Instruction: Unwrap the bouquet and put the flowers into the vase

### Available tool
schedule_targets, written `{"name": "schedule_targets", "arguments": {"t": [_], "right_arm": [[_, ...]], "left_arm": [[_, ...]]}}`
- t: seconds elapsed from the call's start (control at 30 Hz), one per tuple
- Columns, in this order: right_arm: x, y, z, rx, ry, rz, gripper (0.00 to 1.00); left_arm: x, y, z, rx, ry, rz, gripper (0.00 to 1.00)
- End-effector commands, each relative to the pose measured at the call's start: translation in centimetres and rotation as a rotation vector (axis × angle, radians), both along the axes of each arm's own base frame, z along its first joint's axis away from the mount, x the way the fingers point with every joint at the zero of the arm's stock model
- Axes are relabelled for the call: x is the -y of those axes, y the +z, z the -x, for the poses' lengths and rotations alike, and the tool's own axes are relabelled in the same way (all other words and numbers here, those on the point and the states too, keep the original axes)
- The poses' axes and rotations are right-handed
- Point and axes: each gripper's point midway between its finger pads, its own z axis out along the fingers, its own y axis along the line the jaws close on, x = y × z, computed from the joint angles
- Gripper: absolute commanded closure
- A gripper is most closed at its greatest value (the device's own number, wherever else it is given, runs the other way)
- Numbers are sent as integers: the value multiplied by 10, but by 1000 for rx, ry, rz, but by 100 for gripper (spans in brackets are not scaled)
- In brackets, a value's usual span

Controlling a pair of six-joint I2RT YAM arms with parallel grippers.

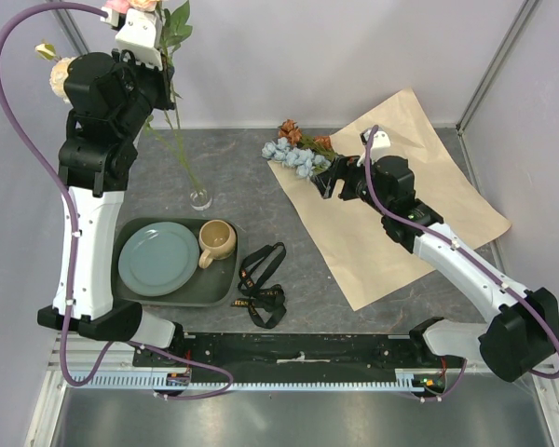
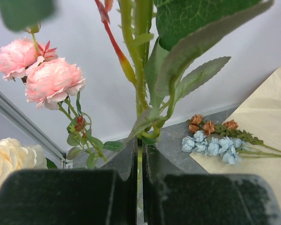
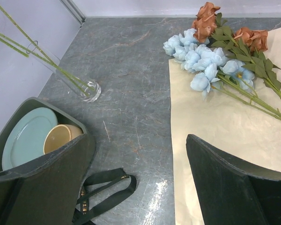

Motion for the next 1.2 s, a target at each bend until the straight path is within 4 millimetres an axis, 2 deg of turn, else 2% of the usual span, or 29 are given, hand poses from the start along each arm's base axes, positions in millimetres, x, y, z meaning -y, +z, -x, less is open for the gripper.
{"name": "schedule_targets", "arguments": {"t": [0.0,0.1,0.43,1.17], "right_arm": [[-2,8,-3,16,3,-30,8],[-3,7,-3,14,4,-30,8],[-3,4,-3,6,6,-31,8],[-2,0,-7,-4,5,-30,8]], "left_arm": [[5,42,19,115,-50,76,98],[4,45,21,126,-51,71,98],[1,44,12,136,-28,41,98],[-8,4,-11,73,10,10,98]]}}
